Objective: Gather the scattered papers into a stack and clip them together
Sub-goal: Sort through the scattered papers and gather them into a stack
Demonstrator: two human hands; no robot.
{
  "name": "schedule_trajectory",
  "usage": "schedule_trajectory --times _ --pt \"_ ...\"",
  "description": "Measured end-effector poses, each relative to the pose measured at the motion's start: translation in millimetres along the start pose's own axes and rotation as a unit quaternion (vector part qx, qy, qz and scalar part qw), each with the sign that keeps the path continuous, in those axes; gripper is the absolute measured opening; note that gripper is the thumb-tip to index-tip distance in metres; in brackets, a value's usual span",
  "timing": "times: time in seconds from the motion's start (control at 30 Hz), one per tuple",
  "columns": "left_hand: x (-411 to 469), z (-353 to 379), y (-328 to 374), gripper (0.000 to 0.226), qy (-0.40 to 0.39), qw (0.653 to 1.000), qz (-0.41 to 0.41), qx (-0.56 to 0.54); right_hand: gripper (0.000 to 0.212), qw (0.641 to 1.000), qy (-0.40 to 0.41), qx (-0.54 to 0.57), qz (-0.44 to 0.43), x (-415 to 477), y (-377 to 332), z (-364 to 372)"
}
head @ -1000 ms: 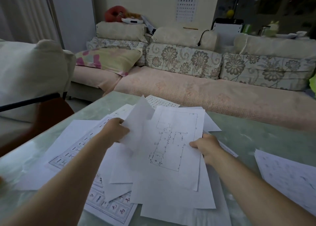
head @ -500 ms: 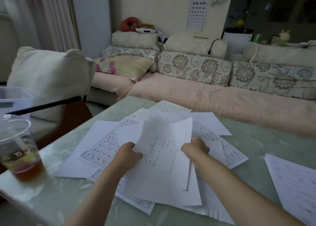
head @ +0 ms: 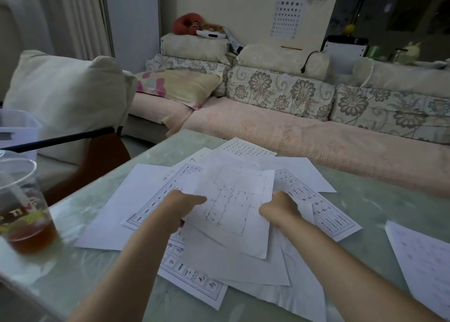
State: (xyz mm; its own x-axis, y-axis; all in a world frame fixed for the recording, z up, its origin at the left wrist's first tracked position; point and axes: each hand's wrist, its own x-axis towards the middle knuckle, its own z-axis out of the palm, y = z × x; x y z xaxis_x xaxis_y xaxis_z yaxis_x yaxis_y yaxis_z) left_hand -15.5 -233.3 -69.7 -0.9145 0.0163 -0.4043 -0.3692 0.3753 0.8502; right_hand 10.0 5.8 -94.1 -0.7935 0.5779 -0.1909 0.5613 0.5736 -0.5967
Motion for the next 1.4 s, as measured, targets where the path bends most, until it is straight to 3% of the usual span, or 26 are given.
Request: schedule_trajectory --times 0.1,0.2,0.3,0.4,0.5,0.63,0.67,0.8,0.87,0.93,1.07,1.27,1.4 --pt "4.5 -0.3 -2.9 0.059 -0.012 1.0 -0.003 0.027 0.043 0.996 -0.011 0.057 -0.07 -10.8 7.1 -3.2" --pt "6.0 1.8 -1.4 0.043 -0.023 0.997 -0.001 0.076 0.047 0.987 -0.007 0.137 -0.083 -10.1 19.7 -14.7" --pt "0.1 7.7 2.1 0.018 -0.066 0.996 0.024 0.047 0.054 0.997 0.062 0.045 -0.026 -10.8 34.9 -34.5" --pt "-5.1 16.3 3.8 0.013 -0.087 0.996 0.023 0.003 0.058 0.994 0.054 -0.083 0.042 -11.3 49.4 -48.5" --pt "-11.1 28.5 7.8 0.008 -0.081 0.995 0.019 -0.05 0.066 0.991 0.039 -0.123 0.046 -16.7 57.6 -56.4" --pt "-13.9 43.2 6.1 0.039 -0.095 0.993 0.013 -0.072 0.056 0.999 0.003 0.009 0.033 -19.6 60.6 -56.5" --pt "-14.3 46.5 5.6 0.039 -0.104 0.992 0.006 -0.071 0.047 0.999 -0.001 0.05 0.021 -20.1 59.2 -57.5" --pt "-16.5 60.9 3.1 0.024 -0.102 0.994 0.034 0.001 0.047 0.977 0.003 0.211 0.031 -16.8 53.5 -62.9" --pt "-16.9 65.5 1.6 0.027 -0.086 0.995 0.056 0.019 0.024 0.965 -0.008 0.256 0.051 -10.3 55.9 -64.0" --pt "-17.8 66.9 1.1 0.029 -0.06 0.995 0.072 0.035 0.016 0.958 -0.032 0.273 0.084 -4.6 59.2 -63.9" --pt "-20.1 65.4 2.4 0.033 -0.016 0.992 0.111 0.064 0.03 0.96 -0.081 0.256 0.084 -4.7 61.9 -64.3" --pt "-20.3 67.6 -0.8 0.026 -0.056 0.984 0.158 0.058 0.029 0.967 -0.11 0.227 0.036 -9.8 59.4 -63.1" --pt "-7.6 52.2 -6.2 0.041 0.107 0.962 0.197 0.157 0.035 0.967 -0.091 0.236 0.02 -9.1 70.7 -71.8"
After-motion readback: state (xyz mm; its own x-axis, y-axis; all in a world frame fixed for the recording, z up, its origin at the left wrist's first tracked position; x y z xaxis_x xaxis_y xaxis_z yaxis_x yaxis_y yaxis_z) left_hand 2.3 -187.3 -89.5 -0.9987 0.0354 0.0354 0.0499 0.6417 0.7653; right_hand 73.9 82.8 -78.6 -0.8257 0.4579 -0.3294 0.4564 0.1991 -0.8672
